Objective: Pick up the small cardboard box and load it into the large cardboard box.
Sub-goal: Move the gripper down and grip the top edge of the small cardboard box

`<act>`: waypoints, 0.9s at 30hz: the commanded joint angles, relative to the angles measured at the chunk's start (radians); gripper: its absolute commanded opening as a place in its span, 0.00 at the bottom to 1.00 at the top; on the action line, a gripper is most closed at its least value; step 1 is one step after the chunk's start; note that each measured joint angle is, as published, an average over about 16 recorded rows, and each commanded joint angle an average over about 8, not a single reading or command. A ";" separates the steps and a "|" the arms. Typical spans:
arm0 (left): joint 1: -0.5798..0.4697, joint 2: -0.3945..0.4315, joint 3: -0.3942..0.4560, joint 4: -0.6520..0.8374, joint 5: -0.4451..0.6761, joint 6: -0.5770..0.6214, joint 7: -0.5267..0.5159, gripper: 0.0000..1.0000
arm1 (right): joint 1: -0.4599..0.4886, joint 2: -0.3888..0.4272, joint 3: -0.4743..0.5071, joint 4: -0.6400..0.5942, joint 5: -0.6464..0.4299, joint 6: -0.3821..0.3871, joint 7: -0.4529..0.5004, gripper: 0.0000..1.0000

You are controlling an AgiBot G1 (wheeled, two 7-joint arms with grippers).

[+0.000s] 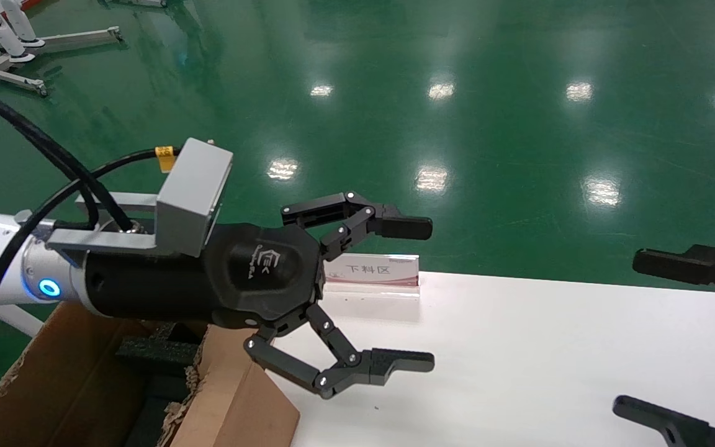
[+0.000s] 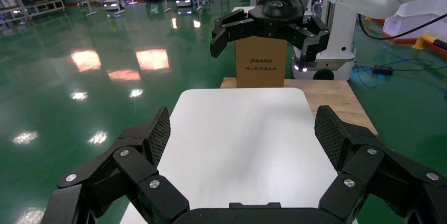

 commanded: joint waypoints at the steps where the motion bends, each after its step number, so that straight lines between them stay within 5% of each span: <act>1: 0.000 0.000 0.000 0.000 0.000 0.000 0.000 1.00 | 0.000 0.000 0.000 0.000 0.000 0.000 0.000 1.00; 27: 0.001 -0.002 0.001 0.000 0.000 -0.001 -0.002 1.00 | 0.000 0.000 0.000 0.000 0.000 0.000 0.000 1.00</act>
